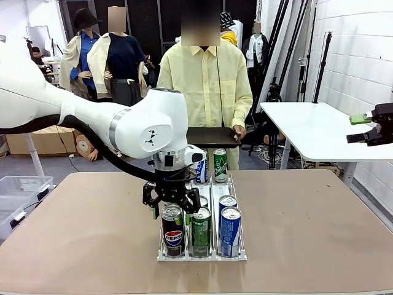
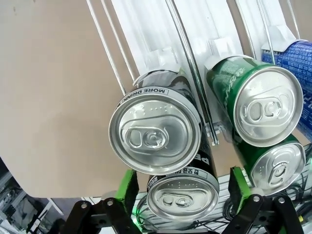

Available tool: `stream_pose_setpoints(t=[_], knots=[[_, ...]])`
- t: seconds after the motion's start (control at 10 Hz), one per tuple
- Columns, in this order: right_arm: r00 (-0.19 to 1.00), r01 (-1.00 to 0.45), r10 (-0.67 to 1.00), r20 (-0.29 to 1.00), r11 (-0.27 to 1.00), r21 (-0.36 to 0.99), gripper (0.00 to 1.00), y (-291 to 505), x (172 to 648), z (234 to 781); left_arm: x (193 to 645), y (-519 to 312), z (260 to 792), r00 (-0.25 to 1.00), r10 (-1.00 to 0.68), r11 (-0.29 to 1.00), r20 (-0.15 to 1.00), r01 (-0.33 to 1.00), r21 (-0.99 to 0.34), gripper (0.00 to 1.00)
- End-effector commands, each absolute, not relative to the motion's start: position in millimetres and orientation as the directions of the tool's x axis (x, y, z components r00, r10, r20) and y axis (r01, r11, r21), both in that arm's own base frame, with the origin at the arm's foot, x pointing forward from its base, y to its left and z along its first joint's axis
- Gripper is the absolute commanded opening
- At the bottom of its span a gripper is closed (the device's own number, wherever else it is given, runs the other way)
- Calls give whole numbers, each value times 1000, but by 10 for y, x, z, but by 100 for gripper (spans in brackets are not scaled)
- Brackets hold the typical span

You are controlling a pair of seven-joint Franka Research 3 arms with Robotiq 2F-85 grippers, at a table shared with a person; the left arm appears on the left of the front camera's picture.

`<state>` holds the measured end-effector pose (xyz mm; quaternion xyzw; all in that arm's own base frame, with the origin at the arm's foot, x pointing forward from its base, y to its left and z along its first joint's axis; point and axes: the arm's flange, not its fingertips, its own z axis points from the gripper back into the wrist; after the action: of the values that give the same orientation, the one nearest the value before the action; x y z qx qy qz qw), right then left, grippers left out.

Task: Retrieve and hand over the desired beverage to the person.
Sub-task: Pick up a can of the same type that the person held from the Automatic Can Dispenser.

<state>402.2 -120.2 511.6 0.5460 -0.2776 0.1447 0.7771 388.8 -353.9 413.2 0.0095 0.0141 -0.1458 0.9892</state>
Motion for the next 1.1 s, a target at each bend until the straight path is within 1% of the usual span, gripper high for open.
stream_pose_setpoints(t=[0.0,0.1,0.2,0.3,0.5,0.6,0.9,1.0], knots=[[800,-535,-75,595,360,764,100,-1194,4012,5102,3867,-3520,4033,963,-270,963,-19,270,1,87],[800,-535,-75,595,360,764,100,-1194,4012,5102,3876,-3522,4019,963,-269,963,-15,269,0,78],[800,-535,-75,595,360,764,100,-1194,4012,5102,3874,-3524,4002,963,-267,964,-16,267,4,64],[800,-535,-75,595,360,764,100,-1194,4012,5102,3875,-3525,3996,965,-263,965,-18,264,11,48],[800,-535,-75,595,360,764,100,-1194,4012,5102,3879,-3526,3965,964,-266,964,-20,267,19,11],[800,-535,-75,595,360,764,100,-1194,4012,5102,3875,-3521,3963,962,-270,963,-21,271,11,0],[800,-535,-75,595,360,764,100,-1194,4012,5102,3882,-3503,3944,963,-266,964,-50,266,-14,0],[800,-535,-75,595,360,764,100,-1194,4012,5102,3899,-3555,4155,958,-286,958,-16,287,4,0]])
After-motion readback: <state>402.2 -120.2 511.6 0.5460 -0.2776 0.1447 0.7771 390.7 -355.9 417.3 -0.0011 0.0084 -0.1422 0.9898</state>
